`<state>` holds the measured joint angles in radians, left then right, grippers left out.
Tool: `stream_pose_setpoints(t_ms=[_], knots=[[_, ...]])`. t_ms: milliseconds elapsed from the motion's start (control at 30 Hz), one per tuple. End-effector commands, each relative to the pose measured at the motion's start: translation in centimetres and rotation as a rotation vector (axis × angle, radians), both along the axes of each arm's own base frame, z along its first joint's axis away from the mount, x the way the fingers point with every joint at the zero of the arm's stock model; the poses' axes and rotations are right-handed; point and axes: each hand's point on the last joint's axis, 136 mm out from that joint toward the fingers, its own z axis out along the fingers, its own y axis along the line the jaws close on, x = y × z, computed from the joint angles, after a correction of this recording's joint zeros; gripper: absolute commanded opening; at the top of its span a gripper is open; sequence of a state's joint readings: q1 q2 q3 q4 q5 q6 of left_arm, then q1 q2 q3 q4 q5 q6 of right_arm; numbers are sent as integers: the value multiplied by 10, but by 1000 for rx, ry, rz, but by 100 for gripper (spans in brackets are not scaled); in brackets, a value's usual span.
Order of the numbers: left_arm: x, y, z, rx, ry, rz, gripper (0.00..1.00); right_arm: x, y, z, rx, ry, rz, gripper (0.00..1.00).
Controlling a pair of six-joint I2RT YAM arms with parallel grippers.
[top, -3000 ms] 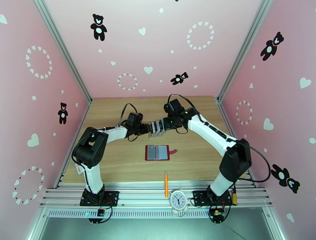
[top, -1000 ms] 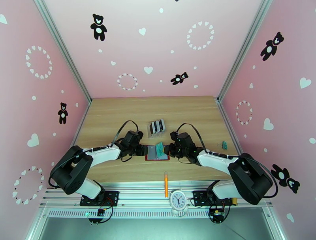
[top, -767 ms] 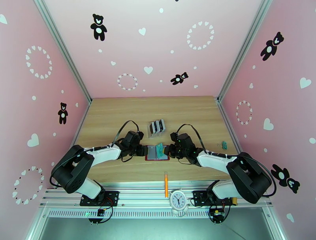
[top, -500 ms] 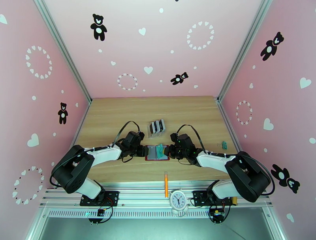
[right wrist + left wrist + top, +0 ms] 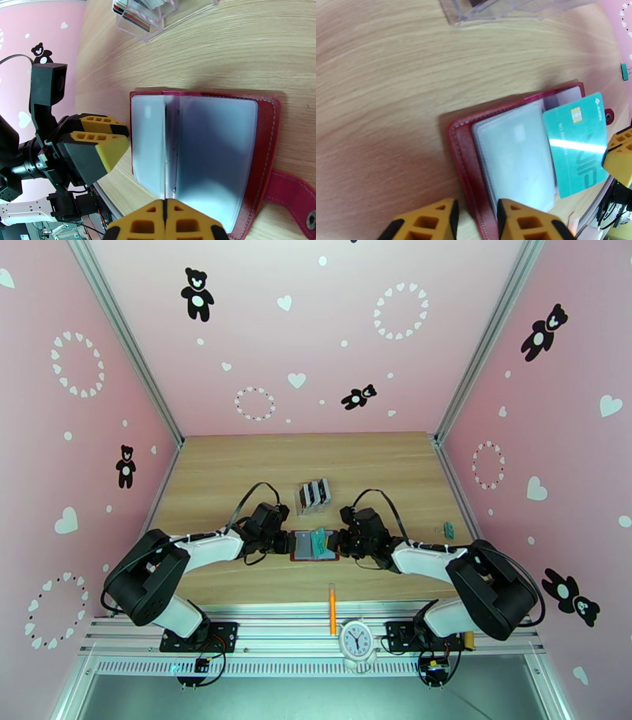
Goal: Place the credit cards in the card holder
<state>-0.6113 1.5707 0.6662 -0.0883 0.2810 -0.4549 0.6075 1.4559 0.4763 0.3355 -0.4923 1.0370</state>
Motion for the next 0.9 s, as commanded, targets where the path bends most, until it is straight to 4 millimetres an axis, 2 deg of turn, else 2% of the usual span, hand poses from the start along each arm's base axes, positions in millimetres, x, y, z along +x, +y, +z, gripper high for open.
stream_pose_setpoints(t_ms=[0,233,867], knots=[[-4,-3,-5,1,10,-24,33,-3,2,-5,5,7,10,0],[-4,-2,-7,12,18,-22,26,-3,1,-8,-1,12,8,0],[-5,0,-7,17,19,-20,21,0,4,-19,3,44,-12,0]])
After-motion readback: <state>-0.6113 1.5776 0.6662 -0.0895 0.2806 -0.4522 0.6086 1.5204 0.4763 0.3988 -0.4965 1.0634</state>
